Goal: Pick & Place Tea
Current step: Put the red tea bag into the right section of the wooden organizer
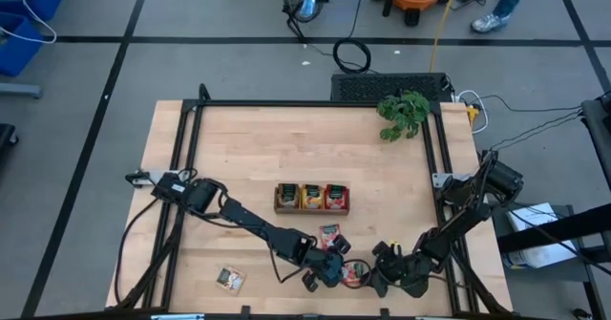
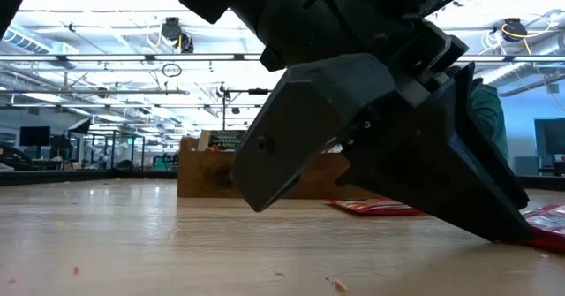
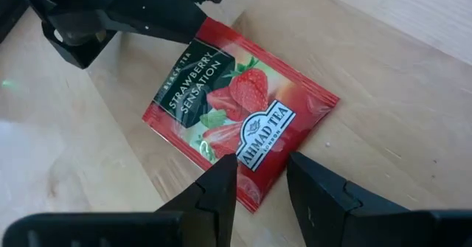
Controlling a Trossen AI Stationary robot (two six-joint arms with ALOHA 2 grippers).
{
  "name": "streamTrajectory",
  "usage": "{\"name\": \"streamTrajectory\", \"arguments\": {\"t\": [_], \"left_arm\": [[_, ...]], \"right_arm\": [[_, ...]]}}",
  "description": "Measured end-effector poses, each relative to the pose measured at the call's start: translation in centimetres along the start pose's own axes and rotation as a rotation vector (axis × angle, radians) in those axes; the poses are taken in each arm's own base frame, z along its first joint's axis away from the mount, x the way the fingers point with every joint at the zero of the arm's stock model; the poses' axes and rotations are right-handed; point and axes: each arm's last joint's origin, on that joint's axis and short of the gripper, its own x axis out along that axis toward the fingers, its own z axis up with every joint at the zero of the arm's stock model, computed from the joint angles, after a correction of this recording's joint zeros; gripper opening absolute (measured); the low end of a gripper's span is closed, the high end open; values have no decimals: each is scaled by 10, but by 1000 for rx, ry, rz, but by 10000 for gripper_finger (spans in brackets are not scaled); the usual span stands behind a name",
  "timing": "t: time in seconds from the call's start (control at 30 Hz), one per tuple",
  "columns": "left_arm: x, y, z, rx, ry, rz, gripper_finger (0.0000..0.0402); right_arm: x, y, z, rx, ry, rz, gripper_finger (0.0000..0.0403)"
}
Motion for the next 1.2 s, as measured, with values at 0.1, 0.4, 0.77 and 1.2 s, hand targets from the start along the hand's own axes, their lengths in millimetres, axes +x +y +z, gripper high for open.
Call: {"name": "streamTrajectory", "arguments": {"t": [0.1, 0.4, 0.77, 1.2], "left_arm": [[0, 0, 0, -3, -1, -1, 127], [1, 0, 0, -13, -16, -21, 127], [1, 0, -1, -36, -17, -26, 127], [1, -1, 0, -33, -22, -36, 127]], "right_arm": [[1, 0, 2, 9, -2, -3, 114], [6, -5, 13, 44, 24, -79, 114], [8, -7, 15, 127, 185, -138, 114], [13, -9, 27, 152, 186, -173, 114]]}}
